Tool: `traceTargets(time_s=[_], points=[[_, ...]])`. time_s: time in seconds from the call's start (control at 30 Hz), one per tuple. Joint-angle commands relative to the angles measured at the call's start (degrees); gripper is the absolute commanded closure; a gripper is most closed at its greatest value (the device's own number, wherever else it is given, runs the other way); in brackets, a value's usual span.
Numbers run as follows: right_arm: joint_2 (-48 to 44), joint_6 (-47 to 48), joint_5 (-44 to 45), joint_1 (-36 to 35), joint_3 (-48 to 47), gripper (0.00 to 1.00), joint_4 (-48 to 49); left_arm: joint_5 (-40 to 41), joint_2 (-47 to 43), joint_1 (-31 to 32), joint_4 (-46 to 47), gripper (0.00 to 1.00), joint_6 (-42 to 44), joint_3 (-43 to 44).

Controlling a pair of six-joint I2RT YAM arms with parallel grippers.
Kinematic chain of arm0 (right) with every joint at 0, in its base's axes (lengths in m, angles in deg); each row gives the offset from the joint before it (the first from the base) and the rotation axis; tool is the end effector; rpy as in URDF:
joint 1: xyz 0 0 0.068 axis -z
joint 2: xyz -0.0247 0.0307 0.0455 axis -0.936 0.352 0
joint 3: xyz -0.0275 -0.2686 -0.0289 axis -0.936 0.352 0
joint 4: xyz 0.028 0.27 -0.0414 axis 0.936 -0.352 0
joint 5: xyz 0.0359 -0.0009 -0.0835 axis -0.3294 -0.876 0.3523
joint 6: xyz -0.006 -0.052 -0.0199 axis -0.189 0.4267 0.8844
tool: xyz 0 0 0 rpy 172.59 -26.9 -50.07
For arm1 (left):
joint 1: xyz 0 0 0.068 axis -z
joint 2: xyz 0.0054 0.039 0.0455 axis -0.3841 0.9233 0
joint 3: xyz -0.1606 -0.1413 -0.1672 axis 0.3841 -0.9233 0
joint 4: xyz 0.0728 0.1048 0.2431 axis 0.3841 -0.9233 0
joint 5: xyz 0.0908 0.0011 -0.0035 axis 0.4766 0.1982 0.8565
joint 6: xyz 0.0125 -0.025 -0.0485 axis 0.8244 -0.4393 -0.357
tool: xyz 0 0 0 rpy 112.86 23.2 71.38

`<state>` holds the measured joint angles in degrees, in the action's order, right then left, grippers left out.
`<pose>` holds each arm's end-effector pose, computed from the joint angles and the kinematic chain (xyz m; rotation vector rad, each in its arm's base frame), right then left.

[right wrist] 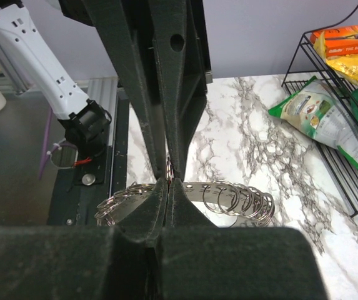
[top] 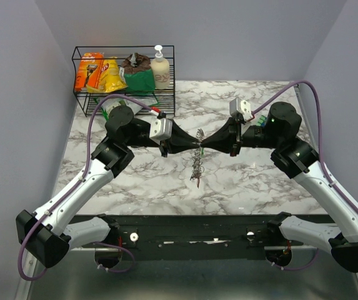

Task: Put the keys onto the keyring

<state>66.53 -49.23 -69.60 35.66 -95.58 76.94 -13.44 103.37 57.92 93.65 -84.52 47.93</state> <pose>0.1809 0.1567 0.4248 -1.1941 1.2633 1.0818 0.1913 -0.1763 0.4102 1.2962 0.9869 -1.1717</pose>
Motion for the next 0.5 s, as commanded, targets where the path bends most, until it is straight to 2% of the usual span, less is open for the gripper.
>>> traceTargets(time_s=[0.0, 0.13, 0.27, 0.47], points=[[-0.53, 1.09, 0.66, 0.34, 0.80, 0.99, 0.00, 2.20, -1.87, 0.18, -6.47, 0.60, 4.98, 3.98], [0.35, 3.11, 1.54, 0.34, -0.25, 0.99, -2.28, 4.13, -1.52, 0.18, -14.55, 0.47, 10.35, 6.70], [2.28, 6.10, 2.33, 0.34, -2.63, 0.99, -8.42, 6.68, -0.64, 0.18, -25.88, 0.46, 15.89, 11.61], [6.41, 10.94, 4.09, 0.34, -7.81, 1.00, -18.35, 9.40, 3.13, 0.18, -38.19, 0.44, 20.98, 18.47]])
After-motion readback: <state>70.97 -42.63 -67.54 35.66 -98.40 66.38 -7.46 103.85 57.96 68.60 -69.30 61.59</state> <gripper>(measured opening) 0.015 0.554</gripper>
